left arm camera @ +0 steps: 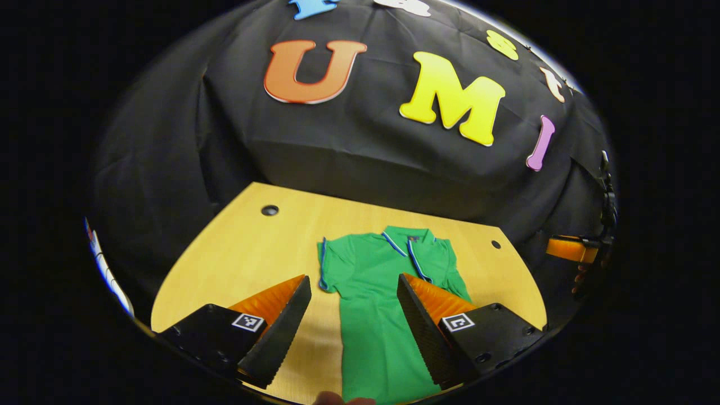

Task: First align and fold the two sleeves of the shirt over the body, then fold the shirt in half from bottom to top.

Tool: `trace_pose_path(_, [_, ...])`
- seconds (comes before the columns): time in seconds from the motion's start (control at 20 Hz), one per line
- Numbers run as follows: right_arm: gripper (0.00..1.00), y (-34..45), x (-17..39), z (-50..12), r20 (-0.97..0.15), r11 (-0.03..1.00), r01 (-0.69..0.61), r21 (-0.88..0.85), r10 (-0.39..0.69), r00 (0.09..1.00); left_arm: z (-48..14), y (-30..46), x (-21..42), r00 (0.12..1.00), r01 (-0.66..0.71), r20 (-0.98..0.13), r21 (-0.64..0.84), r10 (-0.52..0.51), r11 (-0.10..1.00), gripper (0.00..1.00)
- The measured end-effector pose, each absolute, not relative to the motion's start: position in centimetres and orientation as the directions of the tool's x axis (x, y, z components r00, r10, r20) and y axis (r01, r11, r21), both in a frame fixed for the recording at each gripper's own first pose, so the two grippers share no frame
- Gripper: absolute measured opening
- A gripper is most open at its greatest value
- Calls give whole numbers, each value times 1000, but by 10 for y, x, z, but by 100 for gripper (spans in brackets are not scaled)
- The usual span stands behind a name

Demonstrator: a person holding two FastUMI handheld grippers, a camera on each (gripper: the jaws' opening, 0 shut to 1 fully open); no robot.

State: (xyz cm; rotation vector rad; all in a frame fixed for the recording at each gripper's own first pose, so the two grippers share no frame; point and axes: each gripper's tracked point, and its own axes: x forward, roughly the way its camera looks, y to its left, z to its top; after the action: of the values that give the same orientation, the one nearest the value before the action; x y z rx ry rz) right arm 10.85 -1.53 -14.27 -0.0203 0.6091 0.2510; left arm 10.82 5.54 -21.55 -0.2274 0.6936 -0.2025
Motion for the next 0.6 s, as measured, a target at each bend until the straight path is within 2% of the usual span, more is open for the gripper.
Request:
trace_pose_path(0.05, [90,-15,94,-143,-573,964,-263,45,240,783,-223,55,115,726,100,-629,-304,-279,947,99])
trace_pose_path(0.1, [90,-14,82,-142,-579,958,-284,46,257,774,-232,56,123,700,86,-653,-324,-288,942,99])
trace_pose_path(0.35, [85,-28,47,-147,-610,950,-301,79,284,740,-282,62,172,567,93,-761,-322,-316,942,99])
trace_pose_path(0.4, [94,-28,43,-152,-617,952,-287,109,291,731,-295,63,184,541,95,-777,-323,-322,942,99])
trace_pose_path(0.45, [90,-26,35,-160,-629,949,-284,138,305,715,-306,68,197,526,93,-790,-314,-315,945,99])
trace_pose_path(0.55, [90,-25,20,-178,-661,947,-281,155,311,683,-332,75,215,476,80,-818,-324,-322,943,99])
trace_pose_path(0.6, [85,-24,13,-184,-673,946,-285,156,313,670,-340,76,222,452,64,-828,-339,-331,938,99])
